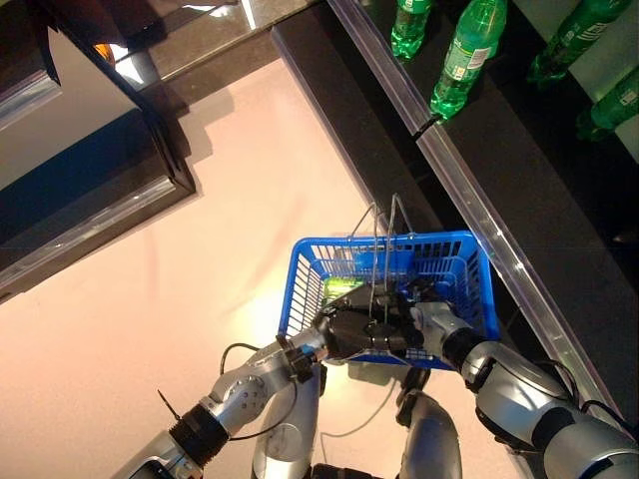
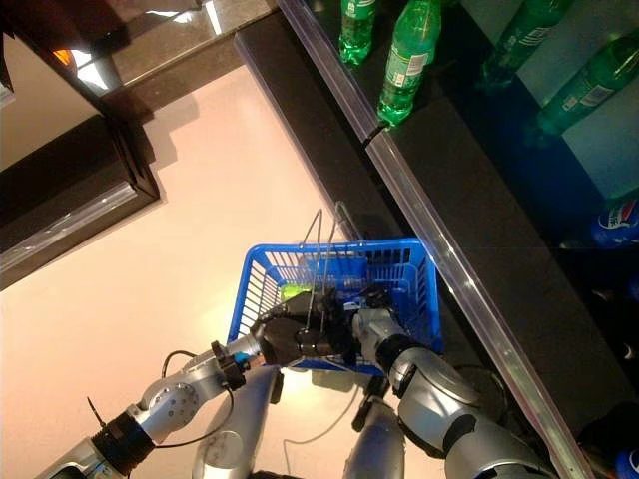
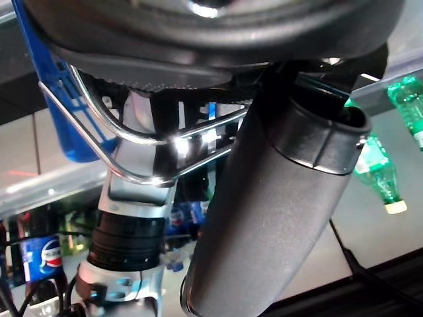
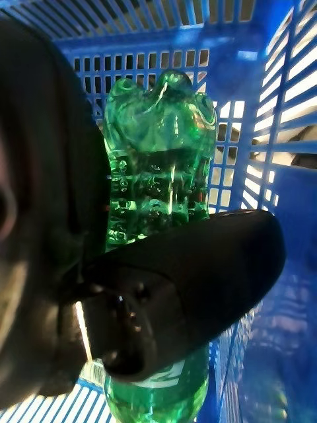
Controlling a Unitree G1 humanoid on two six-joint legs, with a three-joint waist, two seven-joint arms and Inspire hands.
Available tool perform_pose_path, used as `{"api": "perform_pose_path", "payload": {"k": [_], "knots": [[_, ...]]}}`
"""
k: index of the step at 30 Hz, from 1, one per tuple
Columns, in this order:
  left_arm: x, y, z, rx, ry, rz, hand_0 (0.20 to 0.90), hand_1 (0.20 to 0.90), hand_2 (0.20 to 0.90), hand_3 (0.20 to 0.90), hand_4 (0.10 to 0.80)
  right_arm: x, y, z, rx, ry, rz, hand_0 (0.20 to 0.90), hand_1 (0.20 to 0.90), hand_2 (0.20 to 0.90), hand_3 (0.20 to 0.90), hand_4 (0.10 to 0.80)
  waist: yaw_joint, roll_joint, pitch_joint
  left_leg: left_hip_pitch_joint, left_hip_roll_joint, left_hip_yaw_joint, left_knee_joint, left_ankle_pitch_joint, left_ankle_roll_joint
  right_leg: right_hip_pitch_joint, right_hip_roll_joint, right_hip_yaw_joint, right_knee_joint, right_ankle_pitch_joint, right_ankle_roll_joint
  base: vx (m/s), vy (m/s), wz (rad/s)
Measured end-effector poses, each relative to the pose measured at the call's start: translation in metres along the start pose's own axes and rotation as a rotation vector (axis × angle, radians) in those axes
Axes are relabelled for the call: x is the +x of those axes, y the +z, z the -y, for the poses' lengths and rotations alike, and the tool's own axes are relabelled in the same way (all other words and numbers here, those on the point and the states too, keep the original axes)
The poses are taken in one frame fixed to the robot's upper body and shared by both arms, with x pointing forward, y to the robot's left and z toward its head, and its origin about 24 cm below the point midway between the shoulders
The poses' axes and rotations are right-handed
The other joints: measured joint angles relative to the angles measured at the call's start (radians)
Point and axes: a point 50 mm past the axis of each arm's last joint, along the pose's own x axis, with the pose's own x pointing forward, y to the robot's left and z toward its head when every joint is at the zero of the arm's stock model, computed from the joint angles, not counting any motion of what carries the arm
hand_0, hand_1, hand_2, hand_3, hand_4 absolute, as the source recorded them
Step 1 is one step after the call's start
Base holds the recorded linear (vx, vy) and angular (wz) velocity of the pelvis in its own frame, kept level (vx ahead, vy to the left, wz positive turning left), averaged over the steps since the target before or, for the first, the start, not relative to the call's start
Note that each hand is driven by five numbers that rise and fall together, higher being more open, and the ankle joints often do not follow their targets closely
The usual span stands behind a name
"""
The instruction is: Pick up the drink and place into the basket.
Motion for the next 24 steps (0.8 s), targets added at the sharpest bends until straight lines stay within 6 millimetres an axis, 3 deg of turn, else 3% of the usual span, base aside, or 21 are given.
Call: {"api": "perform_pose_path", "payload": {"k": [3,4,5,6,7,18,24], "knots": [[0.0,-0.001,0.0,-0.001,-0.001,-0.007,0.3,0.3,0.3,0.2,0.1,0.001,-0.003,-0.003,-0.002,0.003,-0.021,0.3,0.3,0.3,0.2,0.1,0.0,0.0,0.0,0.0,-0.002,0.0,0.0,0.0,0.0,0.0,-0.003,-0.001,0.002,-0.002,0.001,0.0,0.0,0.0],[0.0,-0.002,0.0,-0.002,-0.002,-0.01,0.3,0.3,0.3,0.2,0.1,0.002,-0.004,-0.004,0.002,-0.003,-0.023,0.479,0.479,0.479,0.409,0.309,0.0,0.0,0.0,0.0,-0.003,0.0,0.0,0.0,0.0,0.0,-0.004,-0.002,0.002,-0.002,0.001,0.0,0.0,0.0],[0.0,-0.003,0.001,-0.002,-0.003,-0.012,0.3,0.3,0.3,0.2,0.1,0.002,-0.004,-0.005,0.005,-0.005,-0.024,0.573,0.573,0.573,0.518,0.418,0.0,0.0,0.0,0.0,-0.004,0.0,0.0,0.0,0.0,0.0,-0.005,-0.002,0.003,-0.003,0.002,0.0,0.0,0.0],[0.0,-0.003,0.001,-0.003,-0.003,-0.014,0.3,0.3,0.3,0.2,0.1,0.003,-0.006,-0.006,0.015,-0.009,-0.027,0.622,0.622,0.622,0.576,0.476,0.0,0.0,0.0,0.0,-0.005,0.0,-0.001,0.0,0.0,0.0,-0.007,-0.003,0.003,-0.003,0.002,0.0,0.0,0.0],[0.0,-0.004,0.001,-0.004,-0.004,-0.016,0.3,0.3,0.3,0.2,0.1,0.003,-0.007,-0.007,0.02,-0.017,-0.03,0.9,0.9,0.9,0.9,0.8,0.0,0.0,0.0,0.0,-0.006,0.0,-0.001,0.0,0.0,0.0,-0.008,-0.003,0.003,-0.003,0.003,0.0,0.0,0.0],[0.0,-0.001,0.0,-0.002,0.004,-0.004,0.3,0.3,0.3,0.2,0.1,0.004,-0.011,-0.006,0.115,-0.123,-0.02,0.9,0.9,0.9,0.9,0.8,0.0,0.0,0.0,0.008,-0.006,0.004,-0.002,0.0,0.001,0.007,-0.008,-0.004,0.002,-0.003,0.003,0.004,0.0,0.0],[-0.005,0.007,-0.005,0.005,0.047,0.028,0.3,0.3,0.3,0.2,0.1,0.0,-0.009,0.0,0.222,-0.2,0.071,0.9,0.9,0.9,0.9,0.8,-0.001,0.0,0.0,0.043,-0.004,0.004,-0.006,0.0,0.0,0.039,-0.007,-0.004,-0.001,-0.005,0.002,0.047,0.013,-0.01]]}}
